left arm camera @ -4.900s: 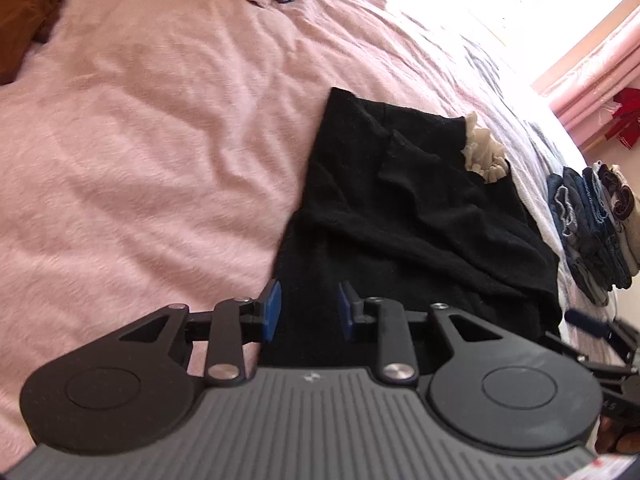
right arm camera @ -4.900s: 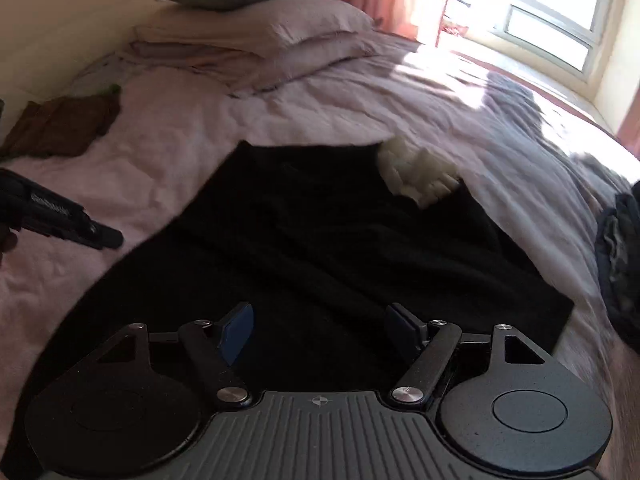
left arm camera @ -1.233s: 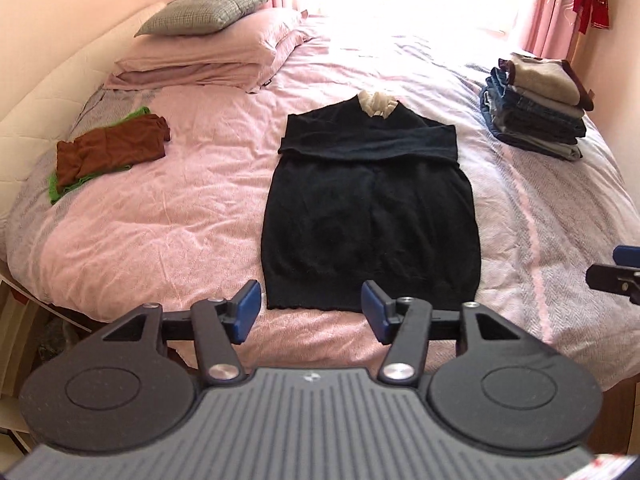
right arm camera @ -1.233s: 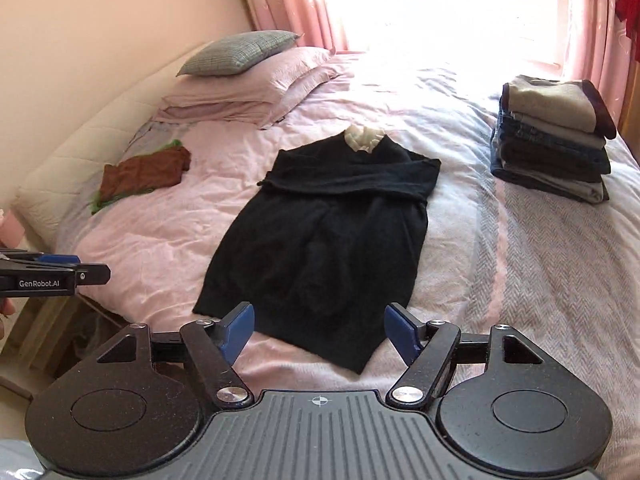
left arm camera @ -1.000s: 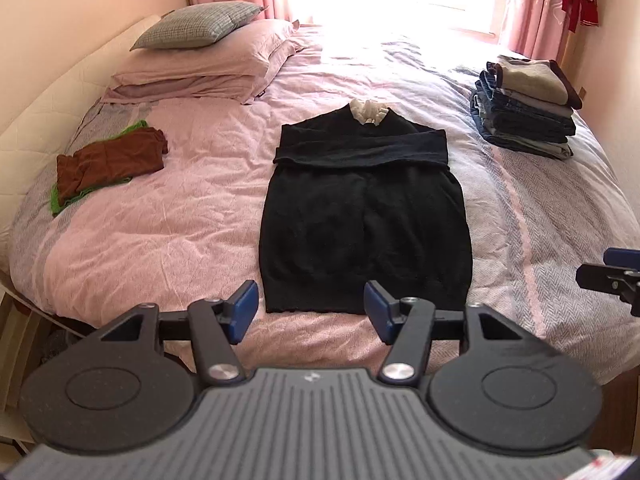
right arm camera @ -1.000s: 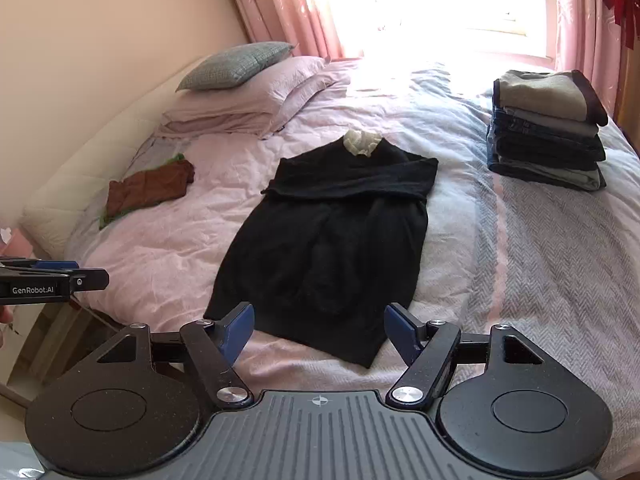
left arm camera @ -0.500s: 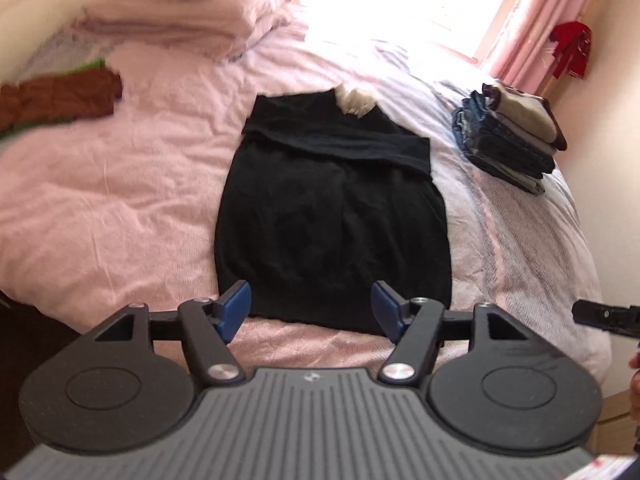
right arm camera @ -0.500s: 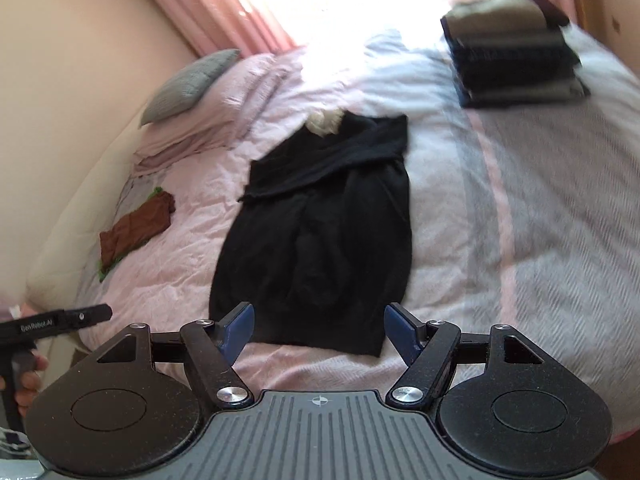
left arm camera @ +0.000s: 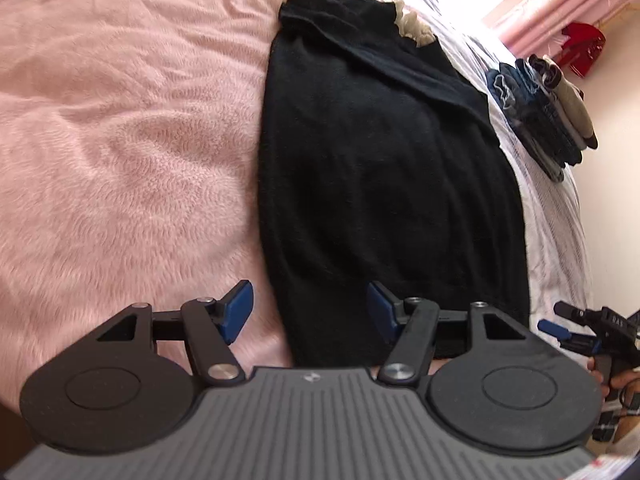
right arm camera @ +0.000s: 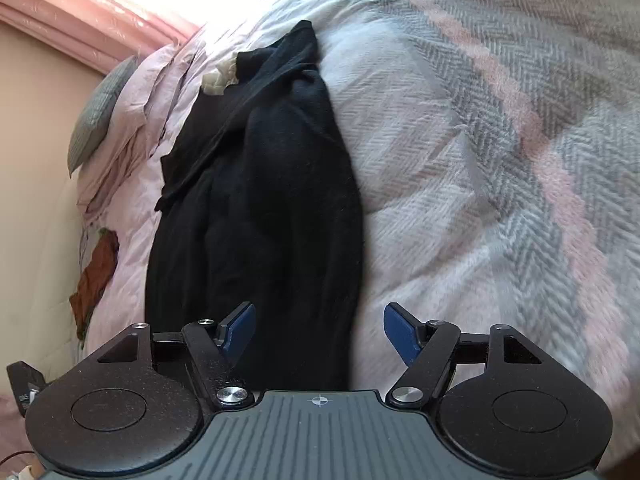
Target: Fold large clothes
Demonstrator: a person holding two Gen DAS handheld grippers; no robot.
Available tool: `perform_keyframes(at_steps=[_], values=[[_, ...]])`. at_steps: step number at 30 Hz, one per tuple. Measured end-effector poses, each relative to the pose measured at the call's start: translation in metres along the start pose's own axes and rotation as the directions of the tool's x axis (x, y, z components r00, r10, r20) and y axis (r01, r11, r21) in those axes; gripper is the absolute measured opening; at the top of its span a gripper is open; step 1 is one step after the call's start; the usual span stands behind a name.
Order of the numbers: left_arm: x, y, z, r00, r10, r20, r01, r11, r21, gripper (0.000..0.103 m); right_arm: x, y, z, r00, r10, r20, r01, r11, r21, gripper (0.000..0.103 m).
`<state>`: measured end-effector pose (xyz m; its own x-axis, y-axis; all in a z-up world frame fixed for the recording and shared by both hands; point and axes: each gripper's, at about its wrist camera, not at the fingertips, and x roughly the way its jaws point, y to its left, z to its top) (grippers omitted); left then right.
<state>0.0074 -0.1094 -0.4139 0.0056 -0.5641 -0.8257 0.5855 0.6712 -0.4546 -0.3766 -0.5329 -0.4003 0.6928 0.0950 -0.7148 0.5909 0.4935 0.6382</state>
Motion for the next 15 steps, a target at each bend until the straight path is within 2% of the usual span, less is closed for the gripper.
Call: perform_keyframes(at_steps=[3, 5, 10, 12, 15], values=[[0.017, 0.021, 0.000, 0.995, -0.095, 0.001, 0.095, 0.995, 0.006, 0.058, 0.016, -0.027, -0.004, 0.998, 0.068, 0.010, -0.068, 0.998, 0.018, 0.069], [0.023, 0.031, -0.004, 0.986, -0.165, 0.017, 0.165, 0.986, 0.007, 0.058, 0.018, -0.039, -0.006, 0.990, 0.139, 0.024, -0.140, 0.990, 0.005, 0.069], [0.032, 0.051, -0.015, 0.944, -0.322, 0.068, 0.323, 0.946, 0.000, 0.057, 0.016, -0.050, -0.011, 0.959, 0.283, 0.001, -0.283, 0.959, -0.023, 0.069], [0.035, 0.053, -0.019, 0.929, -0.362, 0.081, 0.363, 0.932, 0.009, 0.057, 0.018, -0.050, -0.015, 0.952, 0.307, -0.001, -0.307, 0.951, -0.029, 0.068], [0.036, 0.053, -0.024, 0.922, -0.377, 0.093, 0.380, 0.925, -0.020, 0.054, 0.026, -0.047, -0.018, 0.949, 0.315, -0.001, -0.315, 0.949, 0.013, 0.057]])
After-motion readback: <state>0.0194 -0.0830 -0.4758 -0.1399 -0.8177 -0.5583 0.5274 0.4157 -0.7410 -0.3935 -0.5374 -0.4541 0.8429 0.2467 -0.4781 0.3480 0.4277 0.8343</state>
